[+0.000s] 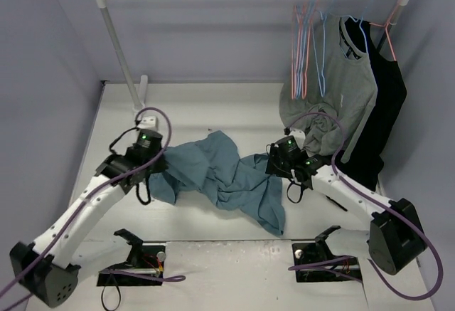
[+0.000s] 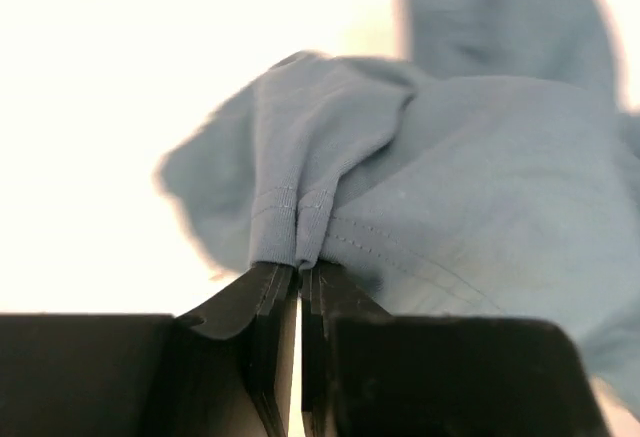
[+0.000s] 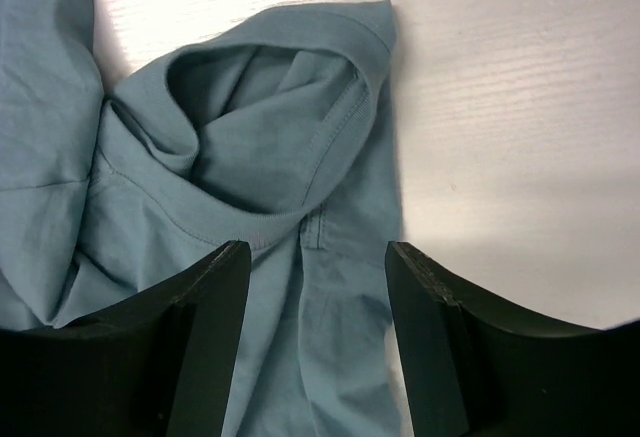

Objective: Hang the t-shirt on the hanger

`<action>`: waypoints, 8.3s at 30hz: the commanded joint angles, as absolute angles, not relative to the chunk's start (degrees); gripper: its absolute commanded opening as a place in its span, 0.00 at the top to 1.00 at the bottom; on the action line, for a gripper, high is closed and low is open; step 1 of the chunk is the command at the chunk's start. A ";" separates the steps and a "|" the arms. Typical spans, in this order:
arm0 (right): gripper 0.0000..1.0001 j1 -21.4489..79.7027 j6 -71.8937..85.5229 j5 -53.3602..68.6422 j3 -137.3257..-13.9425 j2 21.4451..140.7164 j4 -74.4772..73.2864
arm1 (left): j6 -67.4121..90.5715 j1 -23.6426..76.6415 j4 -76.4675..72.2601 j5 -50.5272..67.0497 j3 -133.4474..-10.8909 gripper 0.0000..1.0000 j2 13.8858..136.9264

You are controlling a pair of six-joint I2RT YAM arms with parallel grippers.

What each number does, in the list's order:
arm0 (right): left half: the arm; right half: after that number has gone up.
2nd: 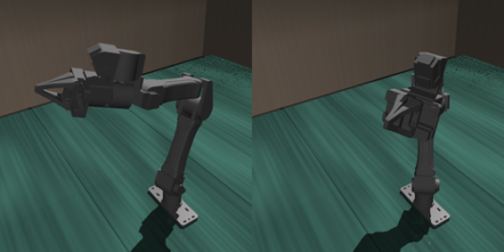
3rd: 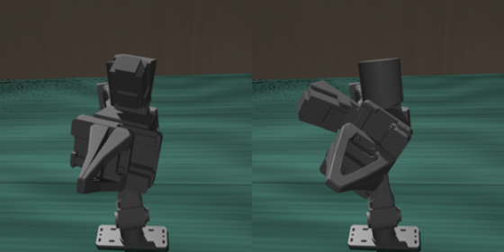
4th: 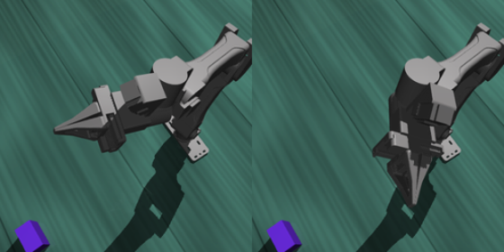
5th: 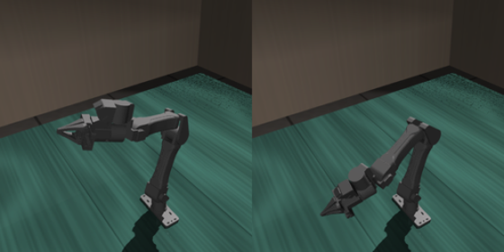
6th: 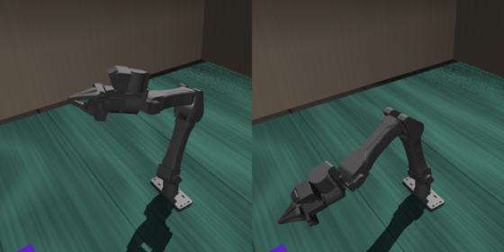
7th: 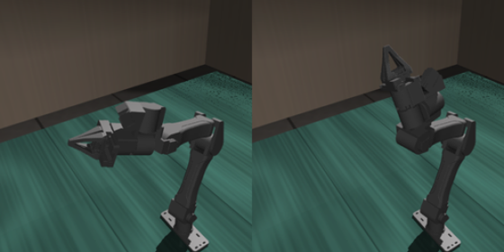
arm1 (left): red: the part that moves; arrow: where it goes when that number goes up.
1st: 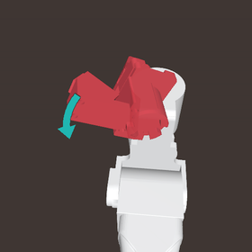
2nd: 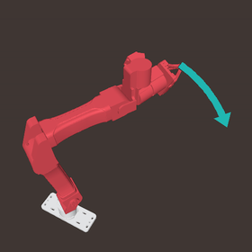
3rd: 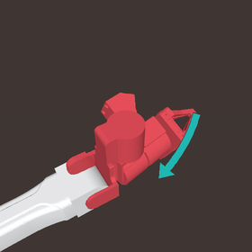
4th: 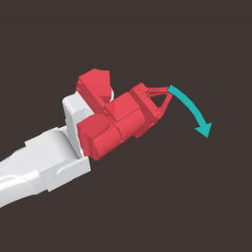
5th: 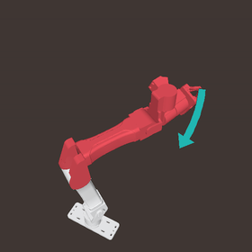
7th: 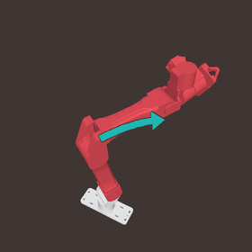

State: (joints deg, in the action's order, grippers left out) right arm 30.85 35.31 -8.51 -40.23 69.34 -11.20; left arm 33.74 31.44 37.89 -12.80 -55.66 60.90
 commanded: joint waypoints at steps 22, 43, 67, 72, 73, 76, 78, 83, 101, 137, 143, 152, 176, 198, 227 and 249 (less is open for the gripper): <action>0.46 22.41 31.91 -5.71 -43.77 76.29 -2.29 | 30.93 37.52 29.90 1.58 -75.22 0.45 85.85; 0.95 27.66 25.85 -7.11 -45.79 83.51 4.40 | 34.46 38.94 26.72 -5.27 -79.81 1.00 101.63; 1.00 37.18 1.83 -7.30 -73.06 68.92 3.02 | 25.30 17.84 36.21 -14.23 -75.53 1.00 53.28; 0.53 40.51 11.59 -4.40 -53.84 62.68 -5.51 | 34.78 17.84 42.88 -9.86 -58.12 0.49 43.09; 0.43 41.39 14.47 -4.83 -52.05 62.23 -6.67 | 35.94 17.84 45.15 -9.06 -54.35 0.48 42.28; 0.34 44.99 17.48 -7.64 -48.17 60.91 -10.01 | 37.62 17.93 46.05 -5.10 -50.55 0.46 39.64; 0.34 45.70 17.84 -9.31 -47.55 60.91 -10.72 | 37.44 17.93 46.32 -4.83 -49.66 0.46 40.25; 0.32 45.53 15.04 -11.16 -50.62 64.42 -11.16 | 36.47 17.93 42.81 -0.36 -51.85 0.46 46.66; 0.35 32.34 9.58 3.42 -55.01 78.56 -14.76 | 39.73 41.48 23.12 -7.38 -55.11 0.49 76.54; 1.00 44.44 5.55 -20.37 -87.62 86.42 -12.58 | 11.17 19.34 34.29 -15.03 -87.54 1.00 74.57; 1.00 48.60 9.39 -22.94 -73.68 80.07 -9.05 | 16.15 19.34 27.25 -13.98 -64.99 1.00 55.04; 1.00 49.04 20.47 -16.97 -53.89 77.34 -6.33 | 31.52 19.42 32.26 -4.14 -42.73 1.00 46.85; 0.45 57.04 30.15 -22.22 -43.24 69.70 -7.55 | 45.17 24.94 40.79 -10.44 -50.62 0.53 52.20; 0.44 57.04 29.00 -32.96 -50.36 57.13 -16.61 | 56.42 53.52 36.04 -29.36 -66.71 0.52 90.59; 0.42 56.95 28.74 -34.45 -49.74 54.22 -16.61 | 68.90 59.06 47.98 -29.53 -52.21 0.93 80.01; 0.37 33.76 3.96 -19.36 -95.53 81.82 -11.70 | 60.12 53.53 46.59 -31.91 -48.78 0.46 65.57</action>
